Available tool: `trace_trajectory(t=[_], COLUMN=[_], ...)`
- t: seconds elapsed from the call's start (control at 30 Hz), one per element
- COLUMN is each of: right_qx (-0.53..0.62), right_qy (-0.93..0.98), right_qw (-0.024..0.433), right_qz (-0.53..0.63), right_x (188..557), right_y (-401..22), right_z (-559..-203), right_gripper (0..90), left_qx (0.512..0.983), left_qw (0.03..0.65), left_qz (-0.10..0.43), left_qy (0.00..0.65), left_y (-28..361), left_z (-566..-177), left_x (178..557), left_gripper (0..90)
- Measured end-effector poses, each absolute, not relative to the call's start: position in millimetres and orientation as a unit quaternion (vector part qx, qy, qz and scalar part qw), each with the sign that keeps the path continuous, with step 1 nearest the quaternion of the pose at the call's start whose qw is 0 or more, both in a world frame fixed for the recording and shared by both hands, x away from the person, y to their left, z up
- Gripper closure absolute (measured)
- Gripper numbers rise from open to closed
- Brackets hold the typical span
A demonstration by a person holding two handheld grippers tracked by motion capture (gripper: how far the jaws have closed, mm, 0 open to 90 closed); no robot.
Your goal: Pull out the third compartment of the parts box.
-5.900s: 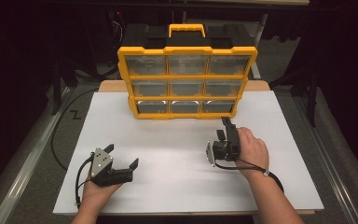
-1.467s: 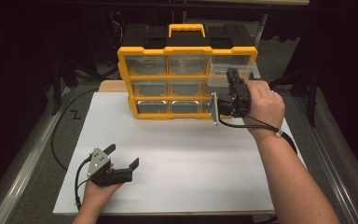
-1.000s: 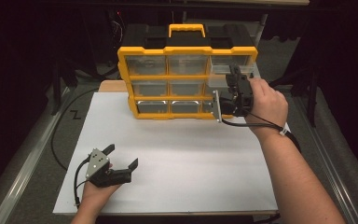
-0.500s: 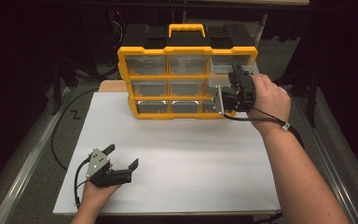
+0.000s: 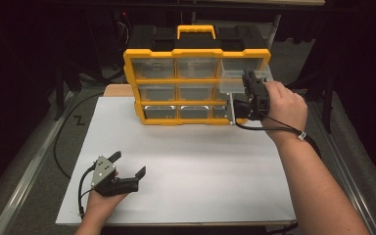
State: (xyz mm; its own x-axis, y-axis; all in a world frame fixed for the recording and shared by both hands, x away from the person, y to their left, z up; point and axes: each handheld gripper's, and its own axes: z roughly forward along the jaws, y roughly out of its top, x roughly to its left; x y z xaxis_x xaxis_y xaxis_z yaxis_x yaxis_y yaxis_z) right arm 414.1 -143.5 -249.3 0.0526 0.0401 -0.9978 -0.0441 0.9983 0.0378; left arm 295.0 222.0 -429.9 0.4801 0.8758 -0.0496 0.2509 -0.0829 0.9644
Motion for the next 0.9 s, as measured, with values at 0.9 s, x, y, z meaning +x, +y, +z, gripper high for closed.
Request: trace_trajectory(t=[0.9], right_qx=[-0.016], right_qy=[0.673], right_qw=[0.738], right_qz=[0.041], right_x=[376], right_y=[-147], right_z=[-260], right_gripper=[79.9], left_qx=[0.680], left_qw=[0.527], left_qz=[0.294], left_qy=[0.416], left_y=[220], left_z=[-431], left_x=[295], left_gripper=[0.5])
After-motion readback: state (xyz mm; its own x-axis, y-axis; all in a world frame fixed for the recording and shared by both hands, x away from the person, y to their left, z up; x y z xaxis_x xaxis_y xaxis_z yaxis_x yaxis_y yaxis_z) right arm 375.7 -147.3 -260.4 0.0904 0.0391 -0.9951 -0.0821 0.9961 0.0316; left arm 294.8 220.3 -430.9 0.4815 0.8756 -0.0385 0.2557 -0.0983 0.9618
